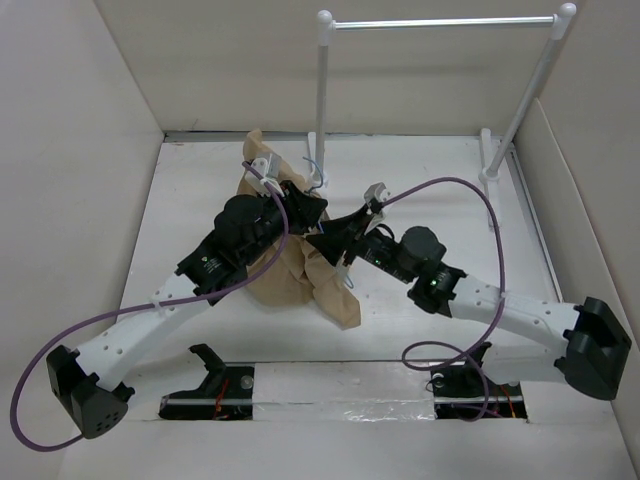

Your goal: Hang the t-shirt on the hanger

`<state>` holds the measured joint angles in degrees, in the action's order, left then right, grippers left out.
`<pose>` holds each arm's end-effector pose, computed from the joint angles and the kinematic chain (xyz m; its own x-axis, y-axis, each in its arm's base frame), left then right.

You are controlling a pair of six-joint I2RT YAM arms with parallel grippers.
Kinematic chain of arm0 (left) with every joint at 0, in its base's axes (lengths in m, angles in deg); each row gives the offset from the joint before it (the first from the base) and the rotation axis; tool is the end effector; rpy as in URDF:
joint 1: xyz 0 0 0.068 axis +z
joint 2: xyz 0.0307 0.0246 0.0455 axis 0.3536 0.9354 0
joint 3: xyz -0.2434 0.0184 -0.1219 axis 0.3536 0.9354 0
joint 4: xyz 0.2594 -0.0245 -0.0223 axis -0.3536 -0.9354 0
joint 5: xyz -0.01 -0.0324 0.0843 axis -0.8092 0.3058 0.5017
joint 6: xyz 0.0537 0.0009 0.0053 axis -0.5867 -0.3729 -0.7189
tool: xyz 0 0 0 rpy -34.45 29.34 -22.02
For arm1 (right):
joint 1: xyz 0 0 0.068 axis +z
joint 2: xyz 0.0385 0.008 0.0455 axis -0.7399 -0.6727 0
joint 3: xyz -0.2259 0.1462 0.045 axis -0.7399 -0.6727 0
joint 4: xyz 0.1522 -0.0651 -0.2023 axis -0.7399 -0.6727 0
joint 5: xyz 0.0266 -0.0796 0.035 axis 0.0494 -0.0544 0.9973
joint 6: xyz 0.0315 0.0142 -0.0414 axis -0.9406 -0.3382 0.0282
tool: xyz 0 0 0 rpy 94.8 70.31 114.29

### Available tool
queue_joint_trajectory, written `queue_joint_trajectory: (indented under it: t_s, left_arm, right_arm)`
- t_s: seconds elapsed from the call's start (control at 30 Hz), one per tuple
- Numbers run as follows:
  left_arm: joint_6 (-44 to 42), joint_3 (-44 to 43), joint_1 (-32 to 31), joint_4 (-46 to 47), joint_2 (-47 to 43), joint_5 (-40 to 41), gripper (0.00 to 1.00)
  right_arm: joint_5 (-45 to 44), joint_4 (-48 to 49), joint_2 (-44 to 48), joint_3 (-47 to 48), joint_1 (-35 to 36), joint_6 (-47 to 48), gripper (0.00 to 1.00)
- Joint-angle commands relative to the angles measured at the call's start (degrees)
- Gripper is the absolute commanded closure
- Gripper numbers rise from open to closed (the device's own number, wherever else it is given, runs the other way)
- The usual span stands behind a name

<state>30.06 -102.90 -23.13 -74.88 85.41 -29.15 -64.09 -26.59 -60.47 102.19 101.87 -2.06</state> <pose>0.1719 -0.1611 0.3962 -0.3028 -0.4299 -0.8506 0.5555 0.6455 -0.5241 0.1655 0.2326 0.3320 -0.1520 0.3106 -0.9383 -0.8363 0.4656 0.2896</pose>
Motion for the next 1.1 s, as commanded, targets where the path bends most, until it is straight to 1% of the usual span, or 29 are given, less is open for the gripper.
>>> queue_joint_trajectory:
  t_s: [0.0,0.07,0.1,0.2,0.23,0.27,0.33,0.37,0.43,0.53,0.57,0.6,0.67,0.73,0.77,0.8,0.87,0.93,1.0,1.07]
  left_arm:
    - [-0.2,0.3,-0.1,6.4,-2.0,0.5,1.0]
    - [-0.2,0.3,-0.1,6.4,-2.0,0.8,1.0]
    - [-0.3,0.2,-0.1,6.4,-1.8,1.0,1.0]
    - [-0.5,0.0,-0.1,6.2,-1.8,1.4,1.0]
    - [-0.6,-0.1,-0.1,6.0,-1.9,2.0,1.0]
    - [-0.7,-0.2,-0.1,6.0,-2.1,2.1,1.0]
    - [-0.7,-0.3,-0.1,5.9,-2.5,2.0,1.0]
    - [-0.8,-0.6,-0.1,5.9,-2.4,1.7,1.0]
    - [-0.8,-1.1,-0.1,5.8,-1.9,0.7,1.0]
    - [-0.6,-1.3,-0.1,6.1,-2.1,0.4,1.0]
    - [-0.6,-1.3,-0.1,5.9,-2.4,0.4,1.0]
    - [-0.7,-1.4,-0.1,5.8,-2.6,0.3,1.0]
    - [-0.7,-1.8,-0.1,5.4,-2.8,0.0,1.0]
    - [-0.6,-2.0,-0.1,5.0,-3.2,-0.2,1.0]
    - [-0.5,-2.1,-0.1,4.8,-3.2,-0.3,1.0]
    - [-0.4,-2.1,-0.1,4.6,-3.3,-0.4,1.0]
    - [-0.4,-2.0,-0.1,4.5,-3.5,-0.4,1.0]
    - [-0.6,-2.0,-0.1,4.3,-3.6,-0.3,1.0]
    - [-0.7,-2.0,-0.1,4.1,-3.9,-0.3,1.0]
    - [-0.6,-1.8,-0.1,4.1,-3.9,-0.5,1.0]
  right_arm:
    - [-0.3,-5.2,6.4,-1.7,0.6,1.4,0.47]
    - [-0.4,-7.5,9.1,-2.8,0.6,1.7,0.36]
    - [-0.5,-9.3,11.8,-3.5,0.6,1.7,0.35]
    - [-1.4,-11.4,16.4,-6.8,0.6,1.5,0.34]
    - [-2.2,-12.4,19.6,-8.3,0.6,1.4,0.36]
    - [-2.7,-13.3,21.2,-9.3,0.6,1.4,0.6]
    - [-6.0,-12.7,25.6,-12.0,-0.1,1.3,0.89]
    - [-7.0,-11.5,26.4,-15.6,-1.0,0.3,1.0]
    - [-8.3,-5.6,26.7,-19.3,-2.9,-1.5,1.0]
    - [-3.9,-4.1,20.7,-20.6,-8.1,-4.6,1.0]
    - [-0.8,-3.2,16.9,-20.6,-8.9,-4.4,0.97]
    - [0.5,-0.8,15.2,-20.6,-9.5,-4.4,0.91]
    - [1.0,2.1,12.2,-20.8,-10.0,-4.5,0.8]
    - [2.7,6.8,8.2,-20.8,-11.3,-4.3,0.73]
    - [3.9,8.3,6.8,-20.6,-11.8,-4.0,0.65]
    - [7.2,9.1,4.2,-20.0,-12.5,-3.6,0.62]
    - [10.5,8.8,1.7,-16.9,-13.2,-2.5,0.55]
    - [13.3,7.3,-0.9,-14.3,-13.2,-1.5,0.53]
    - [12.6,6.6,-1.8,-13.6,-12.1,0.2,0.51]
    - [13.9,6.3,-3.6,-12.6,-12.1,0.7,0.51]
